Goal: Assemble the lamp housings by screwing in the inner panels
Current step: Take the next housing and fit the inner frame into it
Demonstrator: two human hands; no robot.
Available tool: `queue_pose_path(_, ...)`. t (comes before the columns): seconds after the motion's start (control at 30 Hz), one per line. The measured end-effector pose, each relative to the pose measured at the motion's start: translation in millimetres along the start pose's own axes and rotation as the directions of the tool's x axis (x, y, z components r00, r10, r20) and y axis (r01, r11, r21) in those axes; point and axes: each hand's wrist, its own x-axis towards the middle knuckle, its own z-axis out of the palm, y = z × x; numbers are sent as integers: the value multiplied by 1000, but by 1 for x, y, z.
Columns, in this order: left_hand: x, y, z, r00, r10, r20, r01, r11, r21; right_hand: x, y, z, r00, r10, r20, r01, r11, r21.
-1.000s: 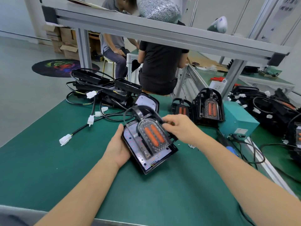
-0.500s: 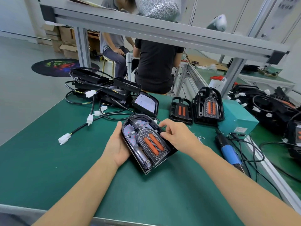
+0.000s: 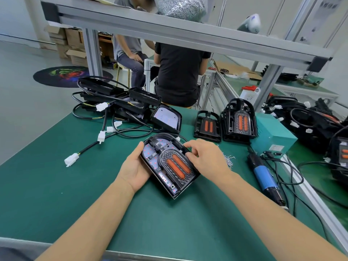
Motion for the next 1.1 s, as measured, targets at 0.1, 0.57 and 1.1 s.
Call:
queue_pose_path(0.1, 1, 0, 0, 999, 15, -31, -15, 1000, 8, -3, 1, 6, 999, 39, -32, -36, 997, 63)
queue_pose_path(0.57, -3, 0, 16, 966, 137, -217, -97, 978, 187, -9, 4, 23, 968, 234, 90, -248, 840, 482)
queue_pose_path(1.1, 27, 11, -4, 847, 459, -268, -98, 630, 770, -14, 7, 13, 945, 316, 83, -319, 837, 445)
